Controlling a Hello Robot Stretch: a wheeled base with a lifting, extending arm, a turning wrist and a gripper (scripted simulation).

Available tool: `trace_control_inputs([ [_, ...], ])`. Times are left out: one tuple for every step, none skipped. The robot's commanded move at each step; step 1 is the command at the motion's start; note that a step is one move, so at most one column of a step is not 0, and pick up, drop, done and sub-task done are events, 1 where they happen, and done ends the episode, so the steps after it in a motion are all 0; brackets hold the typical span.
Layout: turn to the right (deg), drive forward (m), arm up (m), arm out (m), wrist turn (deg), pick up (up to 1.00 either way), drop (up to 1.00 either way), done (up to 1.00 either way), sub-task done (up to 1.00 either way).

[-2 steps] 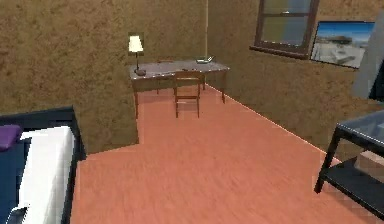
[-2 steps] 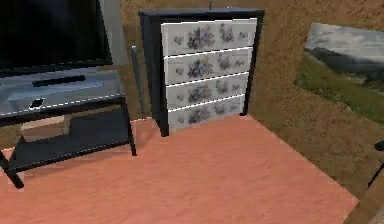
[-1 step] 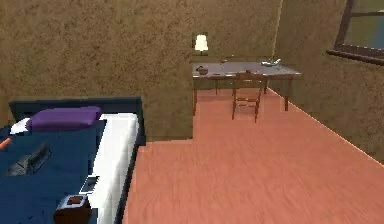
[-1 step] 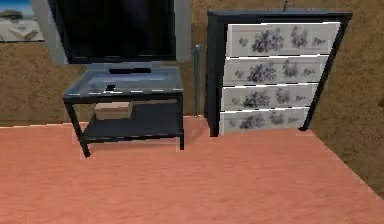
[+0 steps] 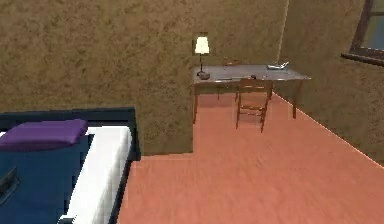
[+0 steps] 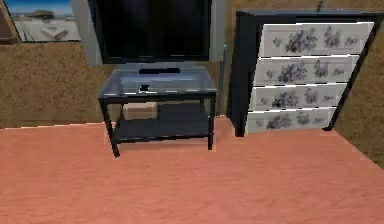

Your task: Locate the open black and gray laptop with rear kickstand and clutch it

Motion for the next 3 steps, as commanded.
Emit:
trace_control_inputs([
  [-45.0, 0.0, 0.0, 0.0, 0.0, 0.0, 0.0, 0.0, 0.0],
  [-45.0, 0.0, 0.0, 0.0, 0.0, 0.0, 0.0, 0.0, 0.0],
  [-45.0, 0.0, 0.0, 0.0, 0.0, 0.0, 0.0, 0.0, 0.0],
])
